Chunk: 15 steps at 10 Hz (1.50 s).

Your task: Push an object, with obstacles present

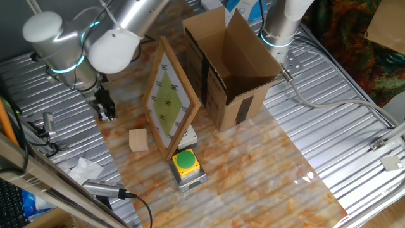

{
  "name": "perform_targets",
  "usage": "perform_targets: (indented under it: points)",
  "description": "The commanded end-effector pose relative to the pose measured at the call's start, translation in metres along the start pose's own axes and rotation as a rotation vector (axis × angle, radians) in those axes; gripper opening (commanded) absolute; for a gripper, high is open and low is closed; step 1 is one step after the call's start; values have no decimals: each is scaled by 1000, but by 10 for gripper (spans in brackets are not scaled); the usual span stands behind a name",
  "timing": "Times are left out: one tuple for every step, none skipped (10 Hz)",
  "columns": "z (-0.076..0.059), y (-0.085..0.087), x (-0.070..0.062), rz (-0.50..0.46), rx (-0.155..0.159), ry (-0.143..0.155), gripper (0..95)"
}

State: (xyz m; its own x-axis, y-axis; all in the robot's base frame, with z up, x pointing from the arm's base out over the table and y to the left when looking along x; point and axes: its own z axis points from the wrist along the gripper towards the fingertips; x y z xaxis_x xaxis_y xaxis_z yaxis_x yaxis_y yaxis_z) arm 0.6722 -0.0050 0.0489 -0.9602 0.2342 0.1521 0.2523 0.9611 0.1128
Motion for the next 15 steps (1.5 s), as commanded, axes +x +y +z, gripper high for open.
perform_targets:
  points:
    - [5, 8, 1, -1, -6, 7, 0]
    - [6, 12, 2, -1, -3, 17, 0]
    - [8, 15, 3, -1, -2, 19, 0]
    - [10, 19, 4, -1, 2, 20, 0]
    - [11, 22, 5, -1, 3, 24, 0]
    - [12, 23, 5, -1, 1, 26, 0]
    - [14, 27, 6, -2, -7, 30, 0]
    - [16, 32, 7, -2, -4, 28, 0]
    - [18, 36, 8, -2, -5, 28, 0]
    - [19, 38, 9, -2, -8, 29, 0]
    - [20, 41, 10, -2, -8, 27, 0]
    - [21, 44, 11, -2, -8, 27, 0]
    - [22, 47, 12, -2, -8, 27, 0]
    - [23, 51, 14, -3, -11, 24, 0]
    - [24, 55, 15, -3, -12, 22, 0]
